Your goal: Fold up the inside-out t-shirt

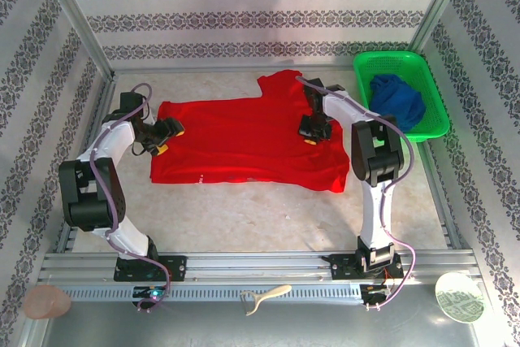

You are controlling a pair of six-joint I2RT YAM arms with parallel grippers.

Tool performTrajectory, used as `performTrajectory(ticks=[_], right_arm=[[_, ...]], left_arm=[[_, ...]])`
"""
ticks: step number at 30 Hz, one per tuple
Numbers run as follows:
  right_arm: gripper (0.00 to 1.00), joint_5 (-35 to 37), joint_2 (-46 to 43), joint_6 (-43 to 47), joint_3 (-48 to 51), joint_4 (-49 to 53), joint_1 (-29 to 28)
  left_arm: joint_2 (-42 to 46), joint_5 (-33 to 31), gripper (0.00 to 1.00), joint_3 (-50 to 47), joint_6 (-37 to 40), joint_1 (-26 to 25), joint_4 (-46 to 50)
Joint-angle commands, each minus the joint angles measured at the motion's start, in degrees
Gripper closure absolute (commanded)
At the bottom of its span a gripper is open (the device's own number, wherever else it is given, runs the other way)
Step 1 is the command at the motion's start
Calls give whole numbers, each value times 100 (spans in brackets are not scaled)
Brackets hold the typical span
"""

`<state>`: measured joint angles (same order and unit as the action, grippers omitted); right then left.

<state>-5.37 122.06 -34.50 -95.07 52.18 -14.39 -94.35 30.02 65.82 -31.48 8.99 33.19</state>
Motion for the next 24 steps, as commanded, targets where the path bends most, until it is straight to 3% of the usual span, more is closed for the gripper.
performTrajectory(ticks=[1, 9, 12, 13, 14, 15, 16, 21, 24], right_arm=[[100, -193, -475, -16, -308, -1, -44], [100, -421, 103, -555, -1293, -133, -226], [100, -602, 701, -707, -2359, -69, -356], [85, -616, 968, -601, -2709, 40, -394], [59, -708, 1217, -519, -3076, 148, -402], [50, -821, 1376, -427, -3283, 193, -383], [49, -862, 1449, -315, -3436, 225, -364], [52, -189, 651, 117, -2809, 388, -217], [52, 266, -147, 155, -1511, 367, -24]], left_arm=[[-100, 90, 25, 184, 125, -38, 135], [-177, 146, 25, 179, 143, -38, 105], [-273, 237, 25, 141, 103, -38, 46], [-324, 285, 25, 151, 101, -44, 50], [-360, 310, 25, 151, 90, -48, 34], [-381, 331, 25, 157, 90, -45, 30], [-400, 337, 25, 173, 96, -47, 30], [-332, 323, 25, 242, 122, -42, 64], [-266, 288, 24, 239, 122, -46, 81]])
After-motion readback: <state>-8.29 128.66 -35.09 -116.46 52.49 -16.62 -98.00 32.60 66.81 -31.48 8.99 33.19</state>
